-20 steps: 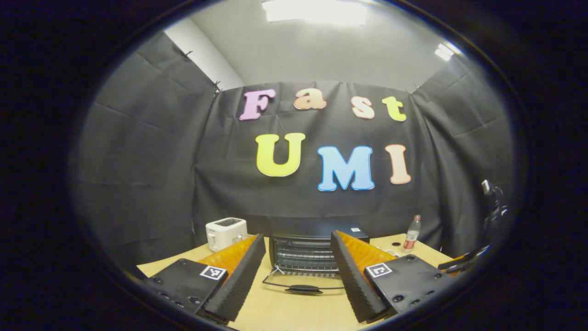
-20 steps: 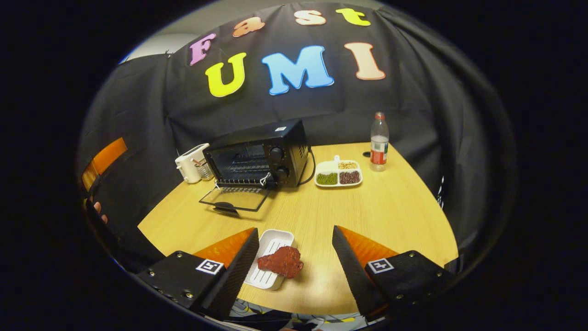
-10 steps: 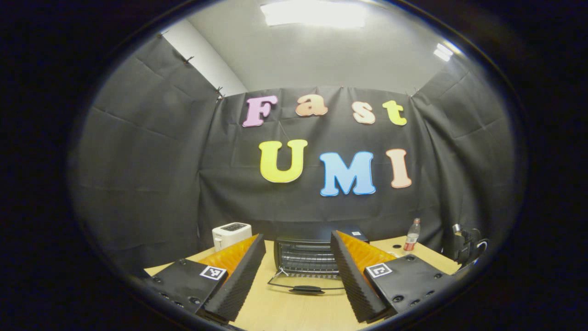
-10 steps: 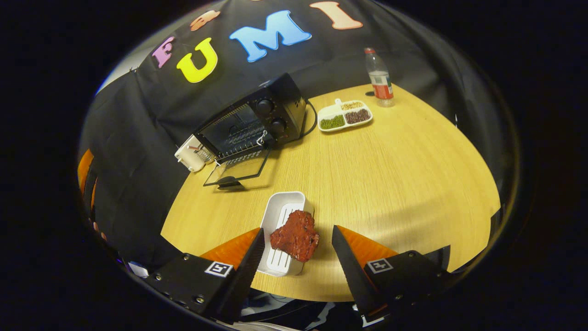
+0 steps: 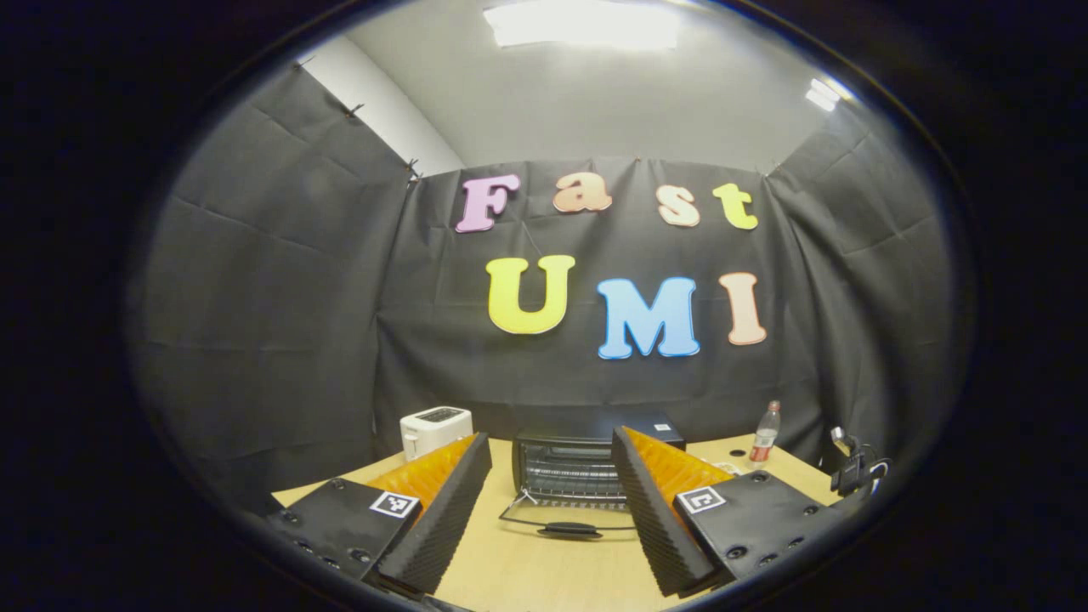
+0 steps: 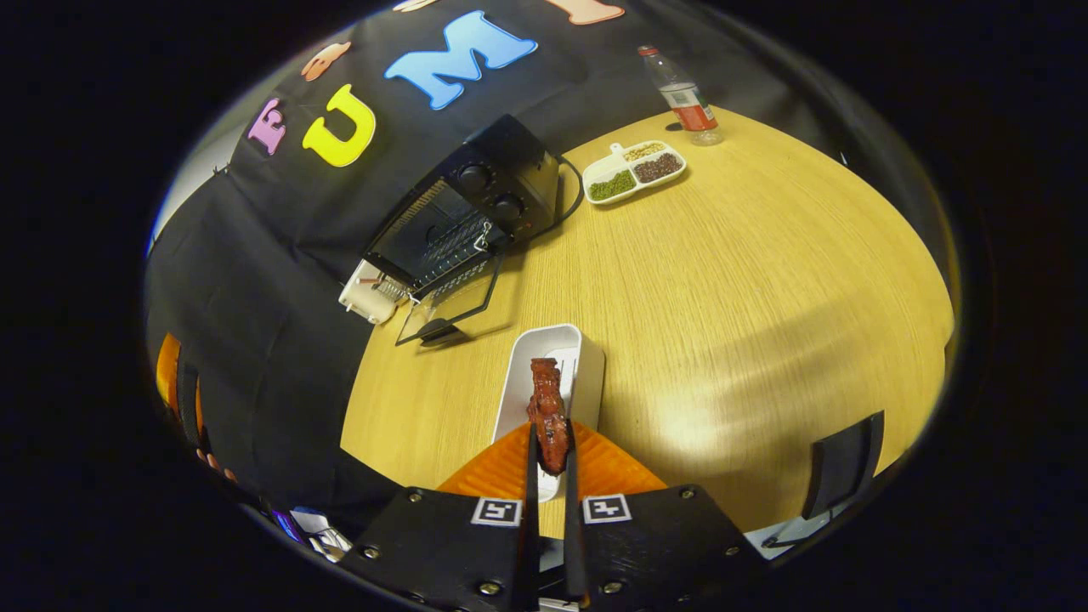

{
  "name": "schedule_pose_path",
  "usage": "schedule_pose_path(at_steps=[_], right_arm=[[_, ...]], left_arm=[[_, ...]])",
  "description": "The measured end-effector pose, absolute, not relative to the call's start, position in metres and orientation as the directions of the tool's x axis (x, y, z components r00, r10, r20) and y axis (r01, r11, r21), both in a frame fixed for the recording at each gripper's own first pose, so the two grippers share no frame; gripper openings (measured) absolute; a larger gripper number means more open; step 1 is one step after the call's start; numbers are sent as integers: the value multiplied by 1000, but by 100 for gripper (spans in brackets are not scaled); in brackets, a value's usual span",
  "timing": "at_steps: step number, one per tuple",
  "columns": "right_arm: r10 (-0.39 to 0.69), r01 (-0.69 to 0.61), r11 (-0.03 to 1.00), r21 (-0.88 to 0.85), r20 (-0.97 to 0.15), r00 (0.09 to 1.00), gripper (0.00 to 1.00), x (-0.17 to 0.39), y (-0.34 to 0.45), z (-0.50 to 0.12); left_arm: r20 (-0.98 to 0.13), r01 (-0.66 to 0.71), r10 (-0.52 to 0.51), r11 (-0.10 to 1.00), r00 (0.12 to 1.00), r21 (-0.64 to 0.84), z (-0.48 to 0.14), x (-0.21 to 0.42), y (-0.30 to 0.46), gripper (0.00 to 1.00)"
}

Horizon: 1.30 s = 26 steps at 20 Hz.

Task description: Open the electric oven with the left hand, put the food in, and close the electric oven.

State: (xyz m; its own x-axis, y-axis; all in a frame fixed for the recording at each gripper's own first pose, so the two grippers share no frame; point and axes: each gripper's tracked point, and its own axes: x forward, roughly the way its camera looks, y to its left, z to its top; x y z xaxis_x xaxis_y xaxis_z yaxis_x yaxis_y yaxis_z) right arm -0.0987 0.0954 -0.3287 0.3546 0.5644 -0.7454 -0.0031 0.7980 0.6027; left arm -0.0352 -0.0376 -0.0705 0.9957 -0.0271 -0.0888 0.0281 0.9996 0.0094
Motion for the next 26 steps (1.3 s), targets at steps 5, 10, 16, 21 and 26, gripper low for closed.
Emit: schedule_pose_path(at_steps=[5, 10, 16, 21, 26], right_arm=[[593, -29, 781, 624, -726, 349, 12, -95, 92, -322], [579, -68, 795, 603, -719, 385, 12, -91, 83, -309], [548, -80, 818, 570, -730, 409, 6, -88, 90, -308], [528, -15, 806, 592, -707, 470, 6, -68, 100, -289], [526, 22, 769, 638, -652, 545, 6, -35, 121, -262]], left_arm=[[-74, 7, -5, 1000, 997, 27, -66, -44, -38, 97], [-60, 10, -10, 1000, 998, 8, -63, -39, -38, 98], [-70, 51, -53, 998, 996, -30, -72, -11, -28, 98], [-75, 92, -95, 995, 993, -35, -75, 10, -22, 95], [-71, 133, -135, 990, 988, -39, -71, 27, -15, 97]])
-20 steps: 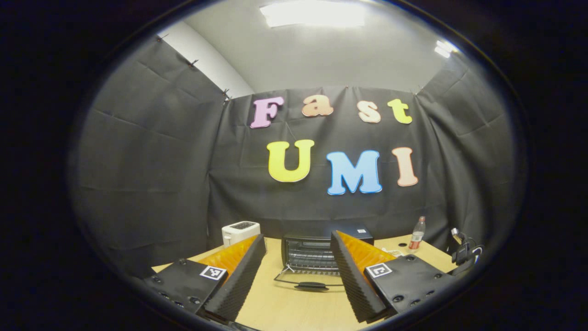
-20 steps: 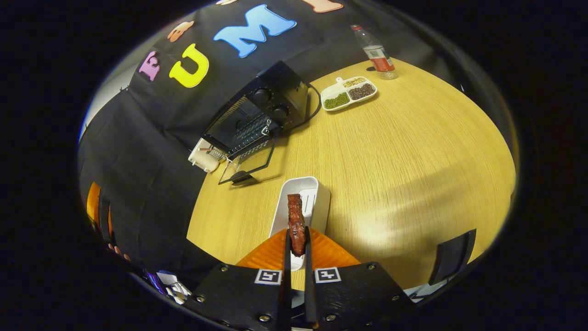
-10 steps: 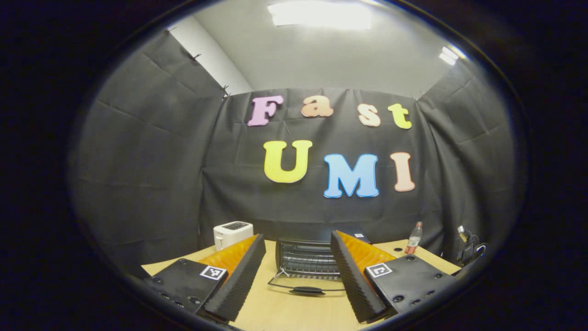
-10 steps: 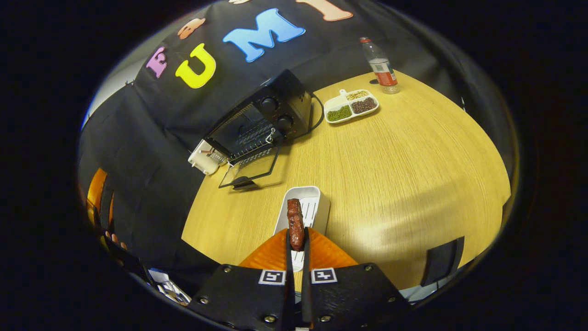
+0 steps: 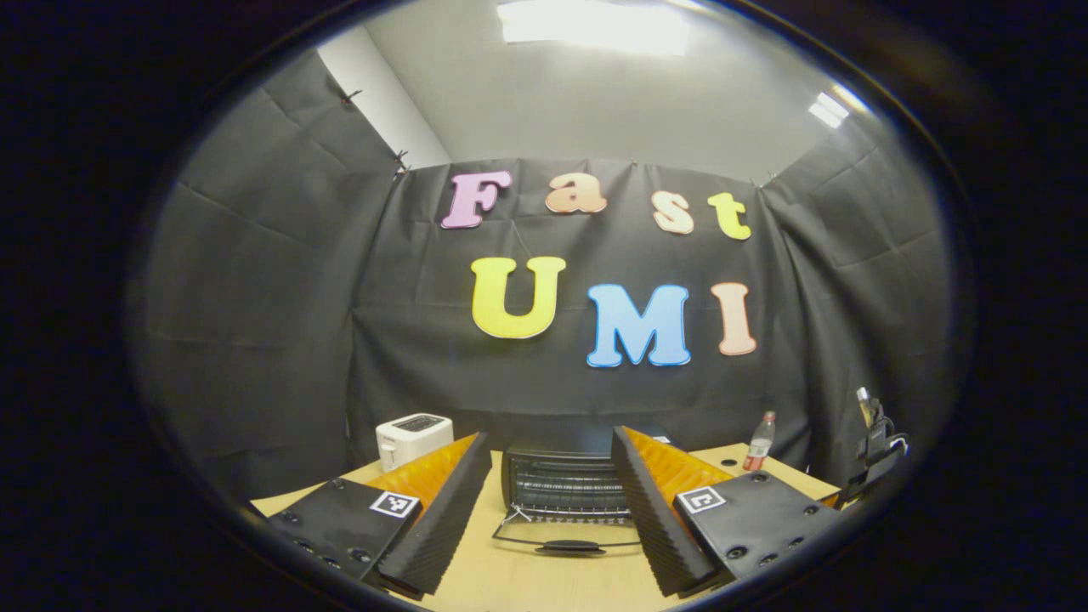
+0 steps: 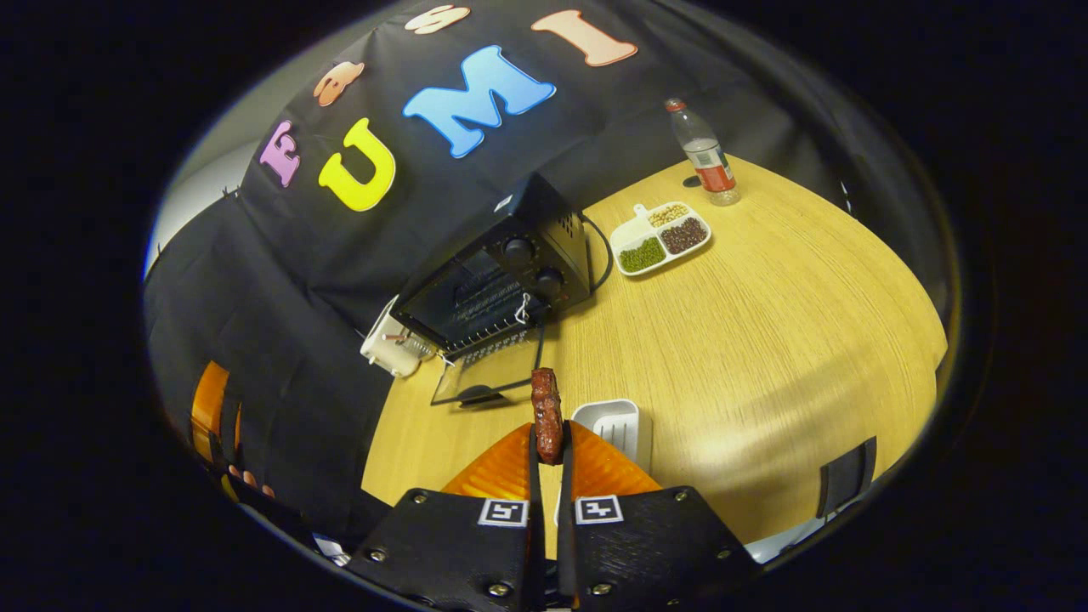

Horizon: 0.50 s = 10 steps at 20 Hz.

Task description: Open the electric oven with the left hand, put the food in, and close the electric oven.

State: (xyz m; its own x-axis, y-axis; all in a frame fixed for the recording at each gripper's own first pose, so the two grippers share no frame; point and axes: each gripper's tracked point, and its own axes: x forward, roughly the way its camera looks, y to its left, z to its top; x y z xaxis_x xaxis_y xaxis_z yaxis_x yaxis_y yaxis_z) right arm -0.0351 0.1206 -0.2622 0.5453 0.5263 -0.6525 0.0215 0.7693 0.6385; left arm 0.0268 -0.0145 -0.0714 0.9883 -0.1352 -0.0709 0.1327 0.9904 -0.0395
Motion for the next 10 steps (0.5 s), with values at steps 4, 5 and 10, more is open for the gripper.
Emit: schedule_pose_path(at_steps=[4, 5, 10], right_arm=[[542, 16, 732, 681, -597, 592, 6, -9, 153, -246], [541, 16, 726, 687, -587, 602, 6, -2, 160, -244], [548, 22, 690, 723, -543, 636, 6, 26, 204, -242]], left_arm=[[-78, 161, -165, 986, 983, -46, -74, 41, -4, 94], [-79, 168, -171, 985, 982, -47, -75, 45, 0, 95], [-73, 190, -194, 980, 978, -50, -72, 56, 23, 98]])
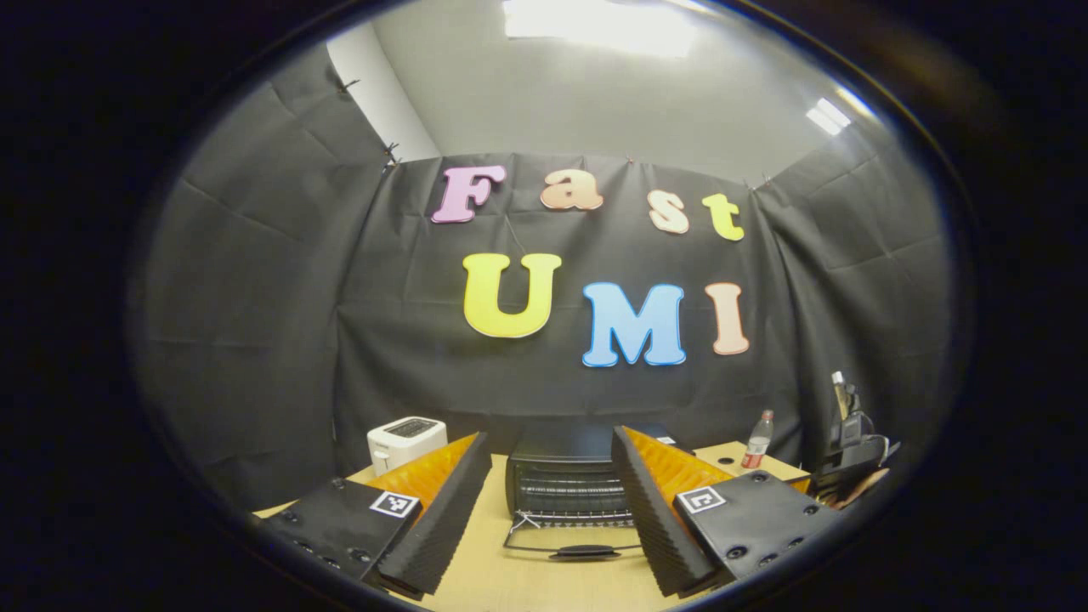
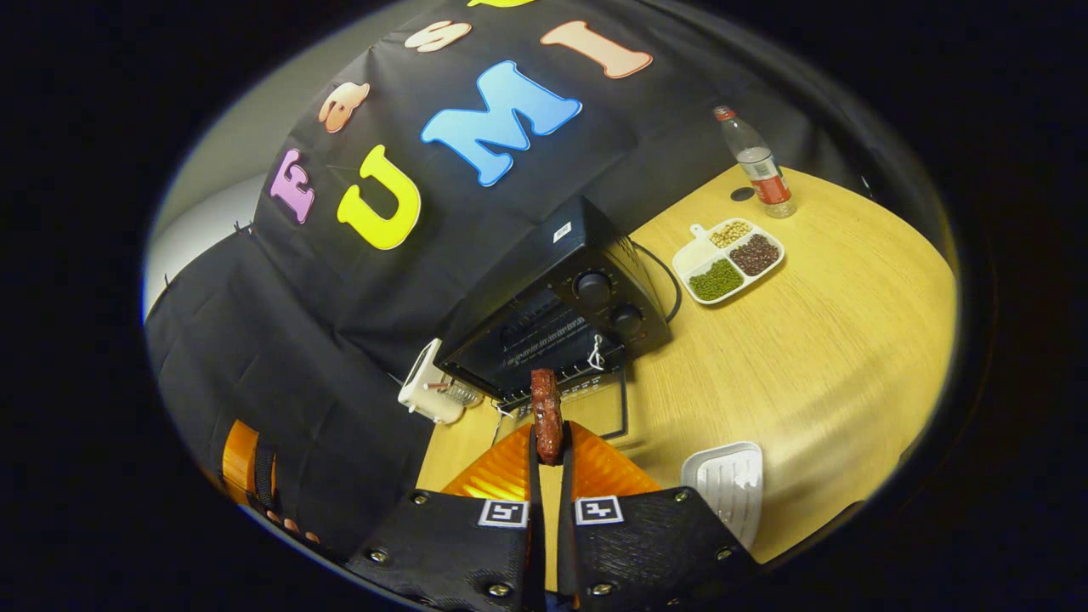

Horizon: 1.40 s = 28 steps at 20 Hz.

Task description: Open the electric oven with the left hand, put the food in, and close the electric oven.

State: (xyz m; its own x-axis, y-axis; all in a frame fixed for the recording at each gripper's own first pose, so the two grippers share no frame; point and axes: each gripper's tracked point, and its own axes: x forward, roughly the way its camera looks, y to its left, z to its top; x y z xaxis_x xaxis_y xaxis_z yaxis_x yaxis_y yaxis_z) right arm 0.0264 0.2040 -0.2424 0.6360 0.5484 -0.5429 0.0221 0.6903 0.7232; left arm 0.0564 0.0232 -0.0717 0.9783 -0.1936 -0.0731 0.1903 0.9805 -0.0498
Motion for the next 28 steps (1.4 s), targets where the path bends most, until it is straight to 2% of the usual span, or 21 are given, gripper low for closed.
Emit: schedule_pose_path(at_steps=[2, 9, 16, 24, 26, 27, 28], right_arm=[[546, 23, 679, 734, -525, 652, 6, 40, 221, -244], [536, 15, 641, 768, -461, 707, 6, 100, 282, -254], [522, 18, 657, 754, -472, 710, 6, 141, 331, -296], [465, 59, 683, 728, -496, 733, 6, 176, 336, -329], [428, 82, 726, 683, -541, 724, 9, 179, 327, -339], [408, 98, 747, 657, -569, 714, 14, 179, 322, -346], [397, 113, 760, 639, -595, 699, 23, 177, 318, -353]], left_arm=[[-68, 192, -194, 980, 979, -46, -71, 58, 36, 94], [-79, 178, -181, 983, 980, -40, -79, 63, 86, 98], [-106, 122, -123, 992, 987, -9, -90, 69, 140, 97], [-128, 60, -57, 998, 990, 24, -100, 78, 175, 97], [-133, 51, -49, 999, 990, 11, -102, 79, 174, 97], [-133, 50, -48, 999, 990, 9, -100, 78, 175, 97], [-132, 49, -47, 999, 990, 12, -100, 76, 174, 97]])
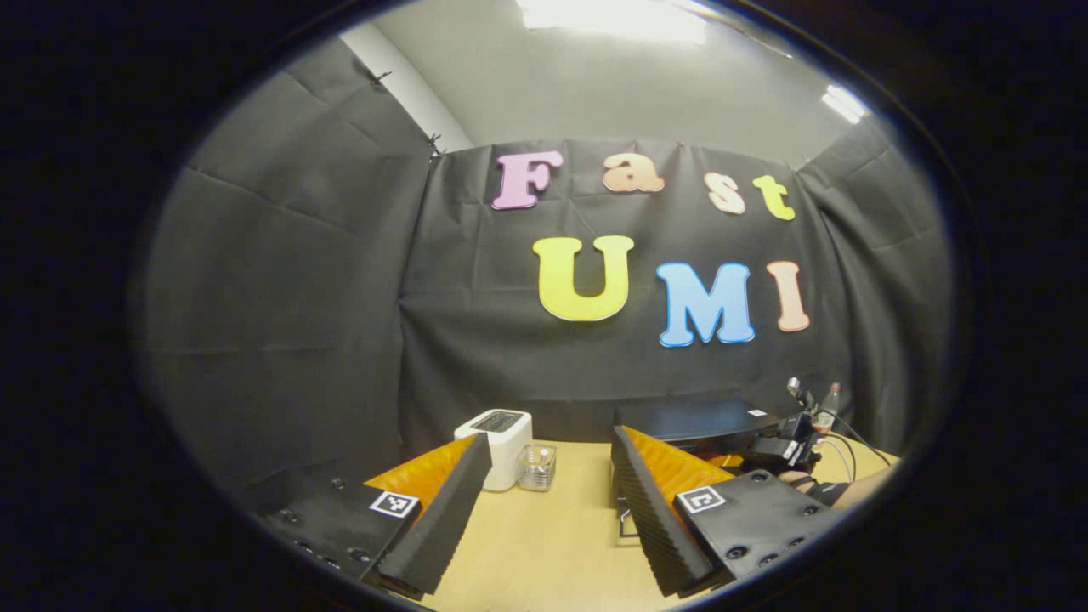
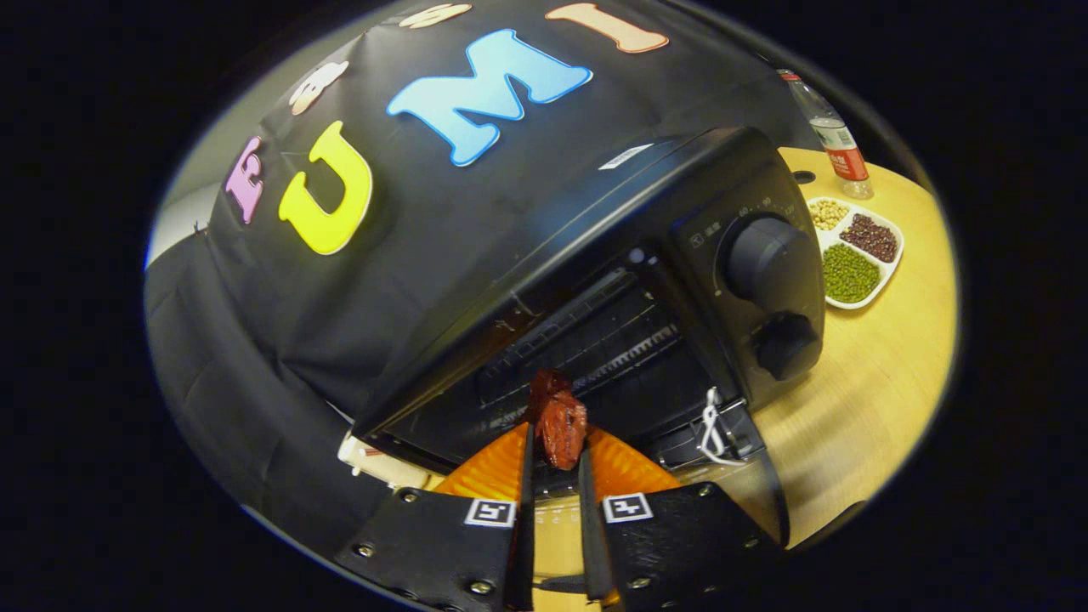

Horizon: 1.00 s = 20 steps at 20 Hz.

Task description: Open the electric oven with the left hand, put the food in, and close the electric oven.

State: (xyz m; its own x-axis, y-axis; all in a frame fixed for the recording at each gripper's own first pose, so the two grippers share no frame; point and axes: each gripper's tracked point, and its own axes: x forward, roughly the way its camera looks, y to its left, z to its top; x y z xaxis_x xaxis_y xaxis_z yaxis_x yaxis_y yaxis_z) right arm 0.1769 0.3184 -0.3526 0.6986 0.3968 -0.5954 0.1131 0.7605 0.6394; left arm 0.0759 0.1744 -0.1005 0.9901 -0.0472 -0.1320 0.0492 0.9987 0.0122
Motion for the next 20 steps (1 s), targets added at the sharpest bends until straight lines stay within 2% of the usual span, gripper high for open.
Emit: schedule_pose_path(at_steps=[2, 3, 4, 5, 6, 7, 9, 11, 14, 18, 20], right_arm=[[388, 122, 779, 615, -626, 676, 33, 172, 313, -358], [401, 103, 777, 621, -614, 680, 44, 174, 316, -355], [392, 83, 795, 601, -614, 686, 66, 170, 314, -348], [354, 65, 834, 547, -623, 698, 76, 171, 307, -345], [324, 43, 869, 493, -633, 703, 95, 168, 298, -342], [316, 19, 886, 464, -633, 707, 98, 167, 292, -338], [329, -16, 892, 452, -624, 709, 98, 162, 289, -324], [328, -45, 902, 430, -611, 720, 98, 157, 273, -308], [340, -125, 912, 391, -548, 764, 98, 146, 252, -266], [345, -206, 922, 328, -454, 822, 98, 128, 212, -206], [336, -231, 930, 285, -408, 849, 98, 118, 188, -179]], left_arm=[[-127, 47, -44, 999, 991, 19, -98, 73, 172, 97], [-126, 48, -46, 999, 991, 18, -98, 74, 169, 97], [-124, 50, -47, 999, 991, 17, -98, 74, 167, 97], [-122, 52, -49, 999, 991, 15, -99, 73, 164, 97], [-120, 53, -51, 999, 992, 14, -98, 73, 160, 97], [-115, 55, -53, 998, 992, 15, -97, 72, 155, 97], [-111, 61, -59, 998, 992, 13, -94, 70, 145, 94], [-106, 69, -67, 998, 992, 9, -91, 68, 131, 97], [-91, 79, -79, 997, 993, 5, -87, 66, 109, 94], [-77, 84, -84, 996, 993, -5, -81, 61, 77, 97], [-71, 87, -87, 996, 994, -7, -80, 58, 61, 94]])
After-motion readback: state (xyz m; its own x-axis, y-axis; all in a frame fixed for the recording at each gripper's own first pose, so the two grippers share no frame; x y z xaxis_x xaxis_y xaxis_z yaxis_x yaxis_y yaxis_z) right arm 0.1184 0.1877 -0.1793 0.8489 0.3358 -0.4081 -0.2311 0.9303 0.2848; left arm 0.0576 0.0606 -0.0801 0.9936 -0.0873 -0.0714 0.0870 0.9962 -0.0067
